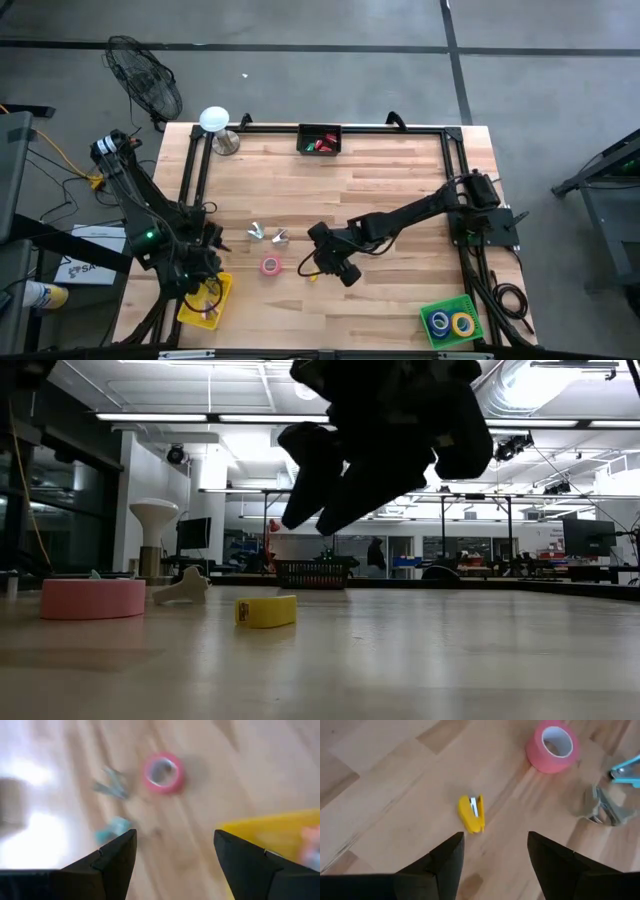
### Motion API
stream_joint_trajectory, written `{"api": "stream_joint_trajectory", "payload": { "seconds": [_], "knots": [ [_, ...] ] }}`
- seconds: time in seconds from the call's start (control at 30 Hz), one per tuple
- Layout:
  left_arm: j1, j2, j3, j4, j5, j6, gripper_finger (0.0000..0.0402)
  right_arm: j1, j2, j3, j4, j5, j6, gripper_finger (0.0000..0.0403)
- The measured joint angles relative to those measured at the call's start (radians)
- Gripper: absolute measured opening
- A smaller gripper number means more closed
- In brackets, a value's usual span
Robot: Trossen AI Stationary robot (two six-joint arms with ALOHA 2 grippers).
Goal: Pick and place Stapler, Stapler remover, tape
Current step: Put the yellow stapler into the black bin
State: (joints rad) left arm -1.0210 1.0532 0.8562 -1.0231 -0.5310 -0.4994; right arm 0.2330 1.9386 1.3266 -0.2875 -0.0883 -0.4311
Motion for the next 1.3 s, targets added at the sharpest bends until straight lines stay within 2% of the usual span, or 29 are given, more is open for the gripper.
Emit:
{"api": "stream_joint_trajectory", "payload": {
  "seconds": [0.23, 0.47, 0.6, 0.87, 1.17, 1.3],
  "knots": [
    [0.000, -0.006, 0.000, 0.019, -0.288, 0.089, 0.0261, 0.001, 0.025, 0.000, 0.079, -0.042, -0.001, 0.0209],
    [0.001, -0.005, 0.000, 0.115, -0.424, 0.158, 0.0261, 0.007, 0.076, 0.000, 0.111, -0.049, -0.020, 0.0208],
    [0.001, 0.012, 0.000, 0.172, -0.444, 0.193, 0.0261, 0.012, 0.099, 0.000, 0.135, -0.048, -0.021, 0.0208],
    [0.000, 0.074, 0.000, 0.220, -0.416, 0.194, 0.0261, 0.023, 0.145, 0.000, 0.160, -0.046, -0.020, 0.0208],
    [0.000, 0.097, 0.000, 0.223, -0.396, 0.177, 0.0261, 0.023, 0.157, 0.000, 0.174, -0.032, -0.010, 0.0207],
    [0.000, 0.097, 0.000, 0.221, -0.399, 0.177, 0.0261, 0.023, 0.157, 0.000, 0.168, -0.036, 0.012, 0.0194]
  ]
}}
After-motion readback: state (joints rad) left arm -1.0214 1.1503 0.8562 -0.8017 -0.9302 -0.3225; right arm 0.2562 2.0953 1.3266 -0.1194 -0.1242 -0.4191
